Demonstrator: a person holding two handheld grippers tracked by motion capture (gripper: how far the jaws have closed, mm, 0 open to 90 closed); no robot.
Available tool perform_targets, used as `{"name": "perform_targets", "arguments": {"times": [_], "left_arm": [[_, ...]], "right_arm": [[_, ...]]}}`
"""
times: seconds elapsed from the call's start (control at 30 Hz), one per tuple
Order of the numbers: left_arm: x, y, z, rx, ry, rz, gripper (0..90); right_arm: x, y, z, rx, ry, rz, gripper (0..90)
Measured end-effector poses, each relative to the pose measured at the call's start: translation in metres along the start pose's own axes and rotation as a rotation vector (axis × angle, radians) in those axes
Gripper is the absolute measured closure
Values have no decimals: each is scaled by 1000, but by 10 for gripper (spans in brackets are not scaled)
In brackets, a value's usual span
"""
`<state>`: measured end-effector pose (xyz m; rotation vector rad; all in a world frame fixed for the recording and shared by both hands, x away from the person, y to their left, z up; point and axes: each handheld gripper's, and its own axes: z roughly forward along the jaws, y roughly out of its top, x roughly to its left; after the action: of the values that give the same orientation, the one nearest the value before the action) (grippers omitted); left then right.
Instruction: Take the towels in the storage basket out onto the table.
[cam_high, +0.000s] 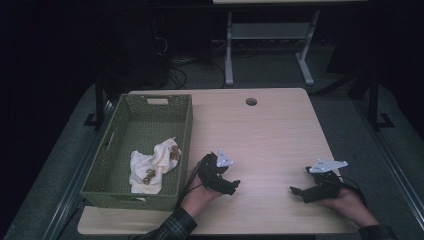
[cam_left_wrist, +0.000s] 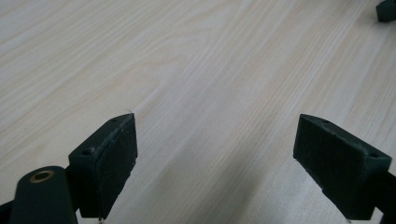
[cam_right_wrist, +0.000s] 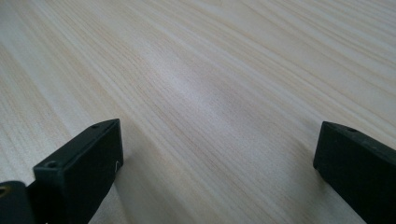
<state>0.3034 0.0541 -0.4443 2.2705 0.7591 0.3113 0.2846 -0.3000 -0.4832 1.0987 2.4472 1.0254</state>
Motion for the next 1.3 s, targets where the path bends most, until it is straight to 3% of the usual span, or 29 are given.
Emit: {"name": "perform_targets", "arguments": {"times": [0.7,0.93,1.07,1.3], "left_arm": [[3,17,-19,1,-27,4,134],[8,23,-25,-16,-85,-6,134],[8,27,-26,-13,-106,25,134],[13,35,-28,-27,-146,19,134]], "right_arm": [[0,0,0,0,0,0,10],[0,0,0,0,0,0,9],[0,0,0,-1,3,0,10],[0,0,0,-2,2,0,10]]}}
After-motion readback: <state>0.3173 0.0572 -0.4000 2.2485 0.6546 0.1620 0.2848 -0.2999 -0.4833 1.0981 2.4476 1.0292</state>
